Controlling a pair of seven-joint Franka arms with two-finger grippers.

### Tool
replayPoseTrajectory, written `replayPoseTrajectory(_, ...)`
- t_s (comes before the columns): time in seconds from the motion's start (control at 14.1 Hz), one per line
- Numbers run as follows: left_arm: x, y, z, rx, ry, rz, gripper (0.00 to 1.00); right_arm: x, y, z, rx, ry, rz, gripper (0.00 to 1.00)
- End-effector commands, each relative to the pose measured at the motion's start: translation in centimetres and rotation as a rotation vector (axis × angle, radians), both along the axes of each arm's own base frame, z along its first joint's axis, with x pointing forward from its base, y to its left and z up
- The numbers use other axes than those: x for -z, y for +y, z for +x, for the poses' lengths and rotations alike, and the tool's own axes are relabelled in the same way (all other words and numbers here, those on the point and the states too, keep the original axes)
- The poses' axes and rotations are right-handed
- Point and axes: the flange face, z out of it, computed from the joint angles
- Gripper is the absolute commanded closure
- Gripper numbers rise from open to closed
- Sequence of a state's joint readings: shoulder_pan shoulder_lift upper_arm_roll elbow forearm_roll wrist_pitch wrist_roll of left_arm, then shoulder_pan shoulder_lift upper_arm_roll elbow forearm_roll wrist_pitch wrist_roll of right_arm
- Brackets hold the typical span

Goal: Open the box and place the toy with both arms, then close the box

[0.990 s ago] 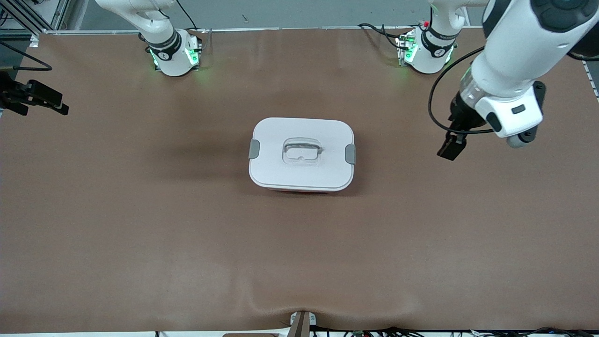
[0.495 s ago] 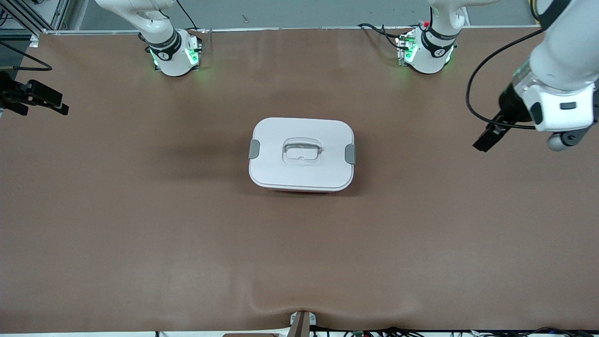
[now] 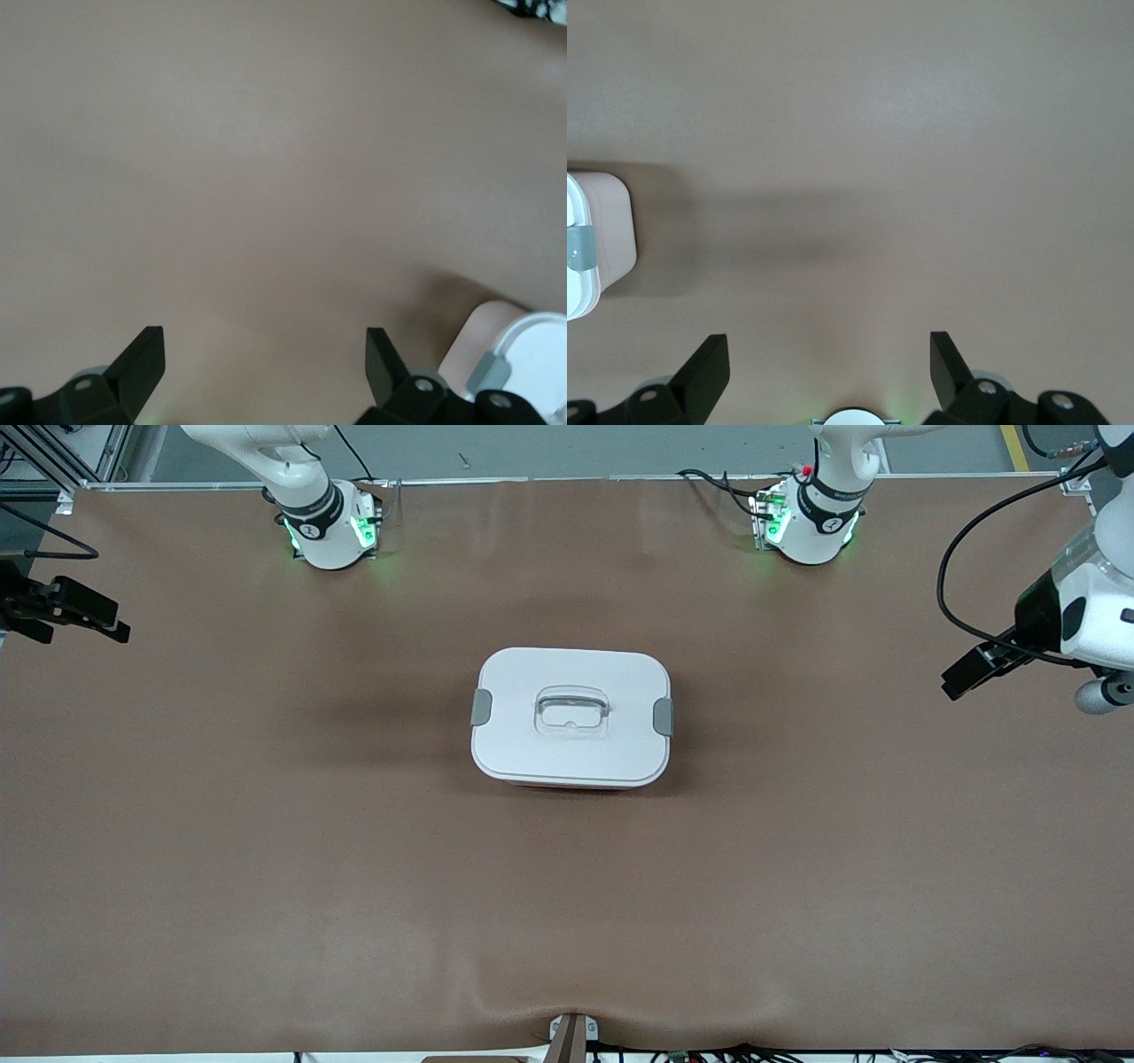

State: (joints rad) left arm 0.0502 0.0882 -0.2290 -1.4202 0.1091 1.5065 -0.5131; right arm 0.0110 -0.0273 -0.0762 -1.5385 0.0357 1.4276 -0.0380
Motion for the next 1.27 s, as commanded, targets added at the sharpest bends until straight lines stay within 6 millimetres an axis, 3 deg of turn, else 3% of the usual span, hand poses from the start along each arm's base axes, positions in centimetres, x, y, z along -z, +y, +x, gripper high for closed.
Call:
replayPoseTrajectory(0.0,-1.7,-0.8,-1.7,0.127,-0.009,-0.008,0.00,-0.3,-0.3,-0.6,0.011,0.000,-0.005,0.00)
replayPoseTrajectory(0.21,-2.4,-0.1,-2.2,0.224,-0.010,-0.002,0.00,-0.3,-0.2,-0.6,0.008,0.000,-0.005,0.00)
replayPoseTrajectory(0.49,-3.4,5.1,-4.4,0.192,0.003,-0.142,0.00,-0.3,-0.2,-0.6,0.010,0.000,-0.005,0.00)
replayPoseTrajectory(0.99,-4.1,4.2,-8.5,0.185,0.006,-0.167,0.00,-0.3,-0.2,-0.5,0.008,-0.002,-0.005,0.00)
replayPoseTrajectory(1.2,-4.1,4.5,-8.2,0.194,0.006,-0.159,0.00,-0.3,-0.2,-0.5,0.008,-0.002,-0.005,0.00)
